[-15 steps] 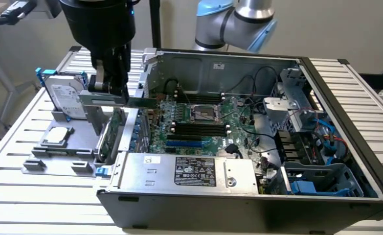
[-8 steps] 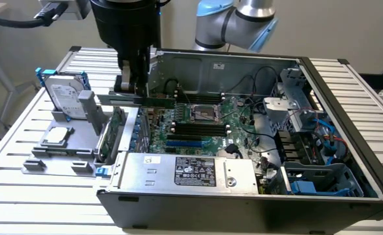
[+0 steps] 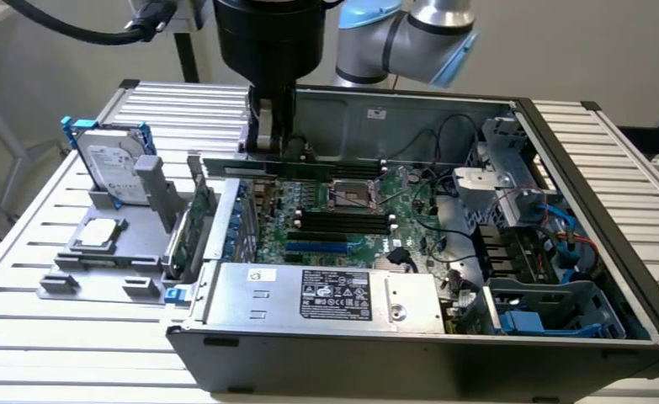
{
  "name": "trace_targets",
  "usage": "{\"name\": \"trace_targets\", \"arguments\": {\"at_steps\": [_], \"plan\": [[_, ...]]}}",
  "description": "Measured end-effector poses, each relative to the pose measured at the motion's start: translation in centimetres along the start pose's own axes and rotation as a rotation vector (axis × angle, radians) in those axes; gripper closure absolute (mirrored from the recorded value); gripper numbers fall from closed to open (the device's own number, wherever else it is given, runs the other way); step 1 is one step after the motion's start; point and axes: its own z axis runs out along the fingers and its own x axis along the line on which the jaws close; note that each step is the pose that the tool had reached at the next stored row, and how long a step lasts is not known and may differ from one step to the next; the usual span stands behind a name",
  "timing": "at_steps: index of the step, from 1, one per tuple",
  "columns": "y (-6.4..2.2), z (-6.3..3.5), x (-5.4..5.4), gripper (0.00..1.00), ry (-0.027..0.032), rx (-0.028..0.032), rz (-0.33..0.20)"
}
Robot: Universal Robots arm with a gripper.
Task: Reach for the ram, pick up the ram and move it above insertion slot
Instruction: 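Pick up the ram and move it above insertion slot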
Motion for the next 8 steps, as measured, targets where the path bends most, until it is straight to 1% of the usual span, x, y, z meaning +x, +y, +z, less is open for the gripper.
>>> {"name": "trace_targets", "arguments": {"at_steps": [8], "plan": [[-3.1, 0.01, -1.1, 0.87, 0.0002, -0.0002, 0.0]]}}
